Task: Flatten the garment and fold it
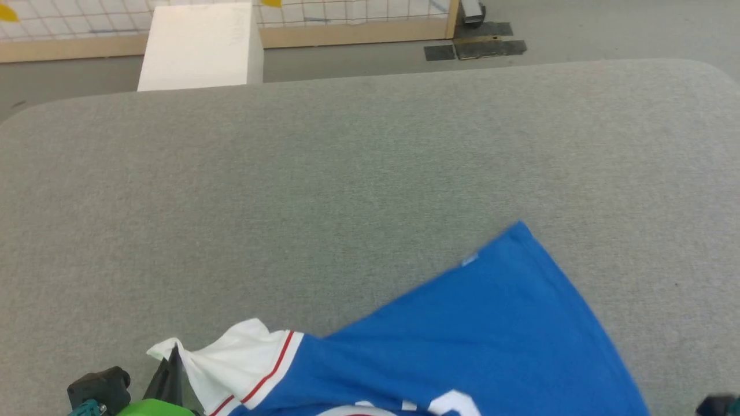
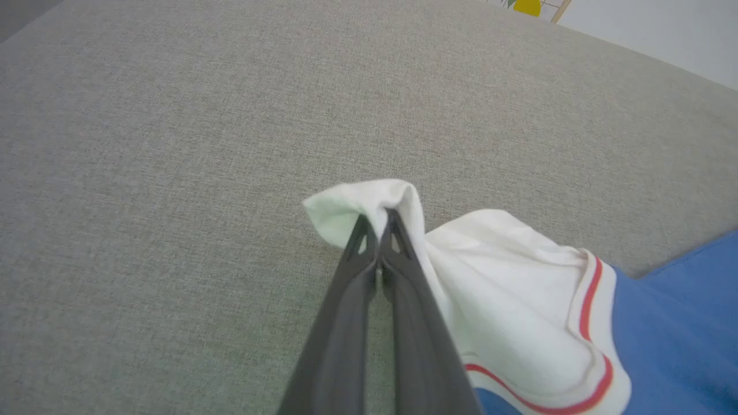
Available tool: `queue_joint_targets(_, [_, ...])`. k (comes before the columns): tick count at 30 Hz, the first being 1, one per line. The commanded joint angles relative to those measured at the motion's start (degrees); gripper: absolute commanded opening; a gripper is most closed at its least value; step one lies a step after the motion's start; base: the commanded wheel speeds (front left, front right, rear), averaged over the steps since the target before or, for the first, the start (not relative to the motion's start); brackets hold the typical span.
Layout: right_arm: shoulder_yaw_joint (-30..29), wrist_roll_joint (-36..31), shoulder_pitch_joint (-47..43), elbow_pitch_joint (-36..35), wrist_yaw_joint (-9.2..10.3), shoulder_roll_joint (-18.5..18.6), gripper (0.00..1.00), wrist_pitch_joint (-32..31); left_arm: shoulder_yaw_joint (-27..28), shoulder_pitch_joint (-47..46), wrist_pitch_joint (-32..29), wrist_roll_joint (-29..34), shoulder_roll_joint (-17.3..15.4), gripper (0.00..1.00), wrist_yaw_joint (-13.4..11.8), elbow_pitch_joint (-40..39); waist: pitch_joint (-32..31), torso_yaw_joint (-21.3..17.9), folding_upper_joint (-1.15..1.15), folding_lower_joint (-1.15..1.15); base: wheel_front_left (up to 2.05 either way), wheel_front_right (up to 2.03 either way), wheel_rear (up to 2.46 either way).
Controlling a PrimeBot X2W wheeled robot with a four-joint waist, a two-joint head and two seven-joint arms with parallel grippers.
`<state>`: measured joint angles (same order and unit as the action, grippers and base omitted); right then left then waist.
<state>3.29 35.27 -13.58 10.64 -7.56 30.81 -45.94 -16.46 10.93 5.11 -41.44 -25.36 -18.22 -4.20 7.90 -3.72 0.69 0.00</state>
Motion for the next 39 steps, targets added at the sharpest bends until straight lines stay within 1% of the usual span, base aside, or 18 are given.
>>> queue_joint_targets(1, [-0.8,-0.5,-1.2,0.0,0.08,-1.9,0.0,-0.1,0.2,0.1,0.0,-0.2,-0.6,0.0,-0.1,0.1,0.0,-0.2,-0.69,0.0,0.0,0.0,0.0])
queue_joint_targets(2, [-1.1,-0.8,-1.8,-0.1,0.08,-3.1,0.02,0.2,0.2,0.0,0.0,-0.2,-0.6,0.0,-0.1,0.2,0.1,-0.3,-0.69,0.0,0.0,0.0,0.0])
queue_joint_targets(3, [-1.9,-0.7,-2.3,-0.4,0.08,-4.7,0.43,1.1,0.2,-0.1,-0.1,-0.2,-0.6,0.0,-0.1,0.2,0.2,-0.3,-0.69,0.0,0.0,0.0,0.0])
queue_joint_targets(4, [-2.6,-0.6,-2.4,-0.7,0.08,-5.8,1.0,2.0,0.2,-0.2,-0.1,-0.2,-0.7,0.0,-0.1,0.2,0.3,-0.4,-0.69,0.0,0.0,0.0,0.0])
queue_joint_targets(6, [-4.7,-1.3,-1.9,-1.9,0.08,-7.7,1.0,5.5,0.2,-0.3,-0.1,-0.2,-0.7,0.0,-0.2,0.0,0.4,-0.5,-0.69,0.0,0.0,0.0,0.0])
queue_joint_targets(10, [-10.2,-4.6,1.4,-3.9,0.08,-11.4,1.0,15.6,0.1,-0.4,-0.2,-0.1,-1.0,0.0,-0.2,-0.5,0.8,-0.8,-0.69,0.0,0.0,0.0,0.0])
queue_joint_targets(13, [-12.0,-7.4,5.2,-4.3,0.08,-13.3,1.0,22.2,0.0,-0.6,-0.4,0.0,-1.1,0.0,-0.4,-0.9,1.0,-1.0,-0.69,0.0,0.0,0.0,0.0])
queue_joint_targets(16, [-11.0,-8.8,10.1,-3.8,0.08,-14.1,1.0,27.5,-0.2,-1.1,-0.5,0.2,-1.2,0.0,-0.5,-1.4,1.5,-1.0,-0.69,0.0,0.0,0.0,0.0])
queue_joint_targets(20, [-7.2,-9.1,17.0,-1.6,0.08,-13.3,1.0,30.4,-0.7,-2.3,-0.6,0.7,-1.0,0.0,-0.6,-2.1,2.8,-0.4,-0.69,0.0,0.0,0.0,0.0])
queue_joint_targets(23, [-3.2,-9.0,22.3,1.0,0.08,-12.1,1.0,29.0,-1.1,-3.3,-0.5,1.1,-0.8,0.0,-0.6,-2.6,3.9,0.3,-0.69,0.0,0.0,0.0,0.0])
queue_joint_targets(25, [0.5,-8.2,26.1,2.8,0.08,-10.9,1.0,26.3,-1.5,-4.2,-0.6,1.4,-0.6,0.0,-0.4,-2.9,4.7,0.8,-0.69,0.0,0.0,0.0,0.0])
queue_joint_targets(30, [10.6,-4.1,34.6,6.0,0.08,-7.9,1.0,15.8,-2.6,-6.2,-0.4,2.1,0.0,0.0,0.0,-3.0,6.6,2.3,-0.69,0.0,0.0,0.0,0.0])
queue_joint_targets(34, [15.9,-2.0,39.9,8.1,0.08,-6.6,1.0,9.2,-3.1,-7.4,0.0,2.3,0.6,0.0,0.4,-3.0,8.1,3.0,-0.69,0.0,0.0,0.0,0.0])
queue_joint_targets(39, [20.2,-1.6,44.8,11.7,0.08,-6.0,1.0,5.4,-3.5,-8.6,0.3,2.3,0.9,0.0,0.9,-2.7,9.9,3.6,-0.69,0.0,0.0,0.0,0.0])
